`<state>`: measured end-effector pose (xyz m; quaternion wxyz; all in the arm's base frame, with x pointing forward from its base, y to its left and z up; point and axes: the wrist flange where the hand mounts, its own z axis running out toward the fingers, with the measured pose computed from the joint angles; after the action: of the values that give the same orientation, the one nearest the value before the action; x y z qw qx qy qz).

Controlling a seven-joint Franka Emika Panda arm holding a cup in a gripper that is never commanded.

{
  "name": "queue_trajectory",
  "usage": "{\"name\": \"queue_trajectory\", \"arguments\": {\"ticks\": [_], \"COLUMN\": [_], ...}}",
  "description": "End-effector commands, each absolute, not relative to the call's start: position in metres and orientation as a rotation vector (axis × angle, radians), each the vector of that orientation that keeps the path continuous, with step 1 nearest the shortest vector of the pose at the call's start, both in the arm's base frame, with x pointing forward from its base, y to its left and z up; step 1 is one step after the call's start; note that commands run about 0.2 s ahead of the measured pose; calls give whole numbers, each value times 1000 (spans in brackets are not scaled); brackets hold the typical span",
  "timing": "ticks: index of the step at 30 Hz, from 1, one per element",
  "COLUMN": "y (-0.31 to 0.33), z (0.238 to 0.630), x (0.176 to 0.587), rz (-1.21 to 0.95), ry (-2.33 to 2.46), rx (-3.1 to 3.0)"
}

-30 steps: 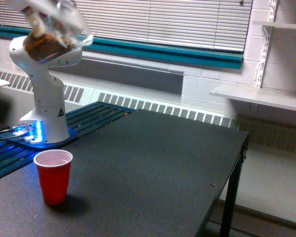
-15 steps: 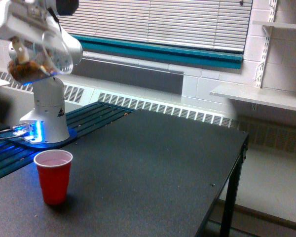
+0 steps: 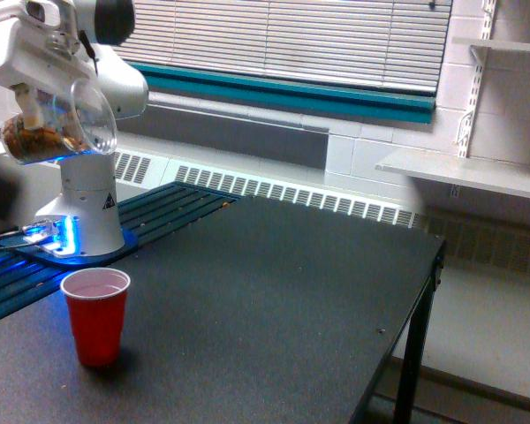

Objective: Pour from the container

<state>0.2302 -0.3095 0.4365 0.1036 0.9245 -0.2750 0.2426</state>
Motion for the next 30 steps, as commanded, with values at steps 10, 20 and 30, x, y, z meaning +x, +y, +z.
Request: {"name": "queue_trajectory", "arguments": {"ticks": [10,20,30], "y": [-316,-322,-326], "z": [415,410,405], "x": [222,222,215], "rz": [647,598,527], "ry": [-701,-645,-587], "rx": [2727,2715,2697]}}
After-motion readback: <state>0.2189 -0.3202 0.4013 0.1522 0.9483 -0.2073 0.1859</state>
